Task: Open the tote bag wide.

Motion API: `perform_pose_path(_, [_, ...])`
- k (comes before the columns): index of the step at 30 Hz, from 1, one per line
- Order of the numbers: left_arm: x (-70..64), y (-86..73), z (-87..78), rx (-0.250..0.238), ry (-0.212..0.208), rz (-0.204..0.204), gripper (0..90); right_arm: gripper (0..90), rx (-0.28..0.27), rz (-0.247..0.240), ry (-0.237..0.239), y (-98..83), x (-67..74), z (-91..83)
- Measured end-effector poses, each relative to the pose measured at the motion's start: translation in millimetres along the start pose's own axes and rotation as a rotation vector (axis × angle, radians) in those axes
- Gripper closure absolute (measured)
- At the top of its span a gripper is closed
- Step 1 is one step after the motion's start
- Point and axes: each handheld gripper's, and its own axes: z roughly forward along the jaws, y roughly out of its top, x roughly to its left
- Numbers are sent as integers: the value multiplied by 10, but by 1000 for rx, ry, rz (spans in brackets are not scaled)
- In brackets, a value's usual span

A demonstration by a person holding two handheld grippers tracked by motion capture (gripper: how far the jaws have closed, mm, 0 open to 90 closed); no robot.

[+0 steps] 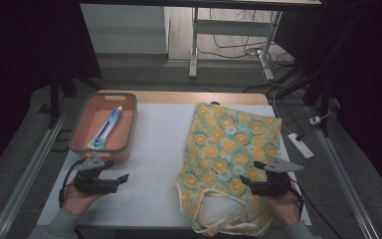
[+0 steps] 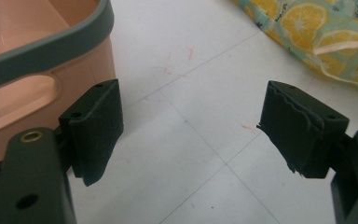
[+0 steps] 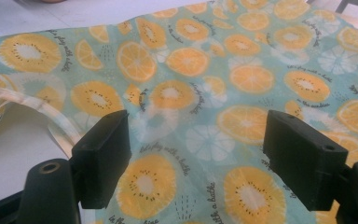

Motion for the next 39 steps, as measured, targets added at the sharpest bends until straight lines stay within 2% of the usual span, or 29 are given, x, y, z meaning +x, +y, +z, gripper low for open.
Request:
perform_pose_path(3, [3, 18, 11, -2, 1, -1, 214, 239, -11, -7, 4, 0, -2, 4])
perform_pose_path(12, [10, -18, -7, -5, -6, -3, 216, 247, 2, -4, 0, -7, -4, 40])
perform_pose_path(18, [19, -27, -40, -14, -14, -22, 216, 249, -1, 5, -12, -2, 7, -20])
perform_pose_path(29, [23, -41, -22, -3, -8, -14, 220, 251, 10, 3, -24, -20, -22, -35])
perform_pose_path(34, [17, -57, -13, 10, -7, -10, 220, 250, 36, -16, -21, 50, -15, -29])
perform_pose_path(39, [18, -55, -12, 12, -9, -10, 220, 250, 76, -46, -3, 219, 18, -34])
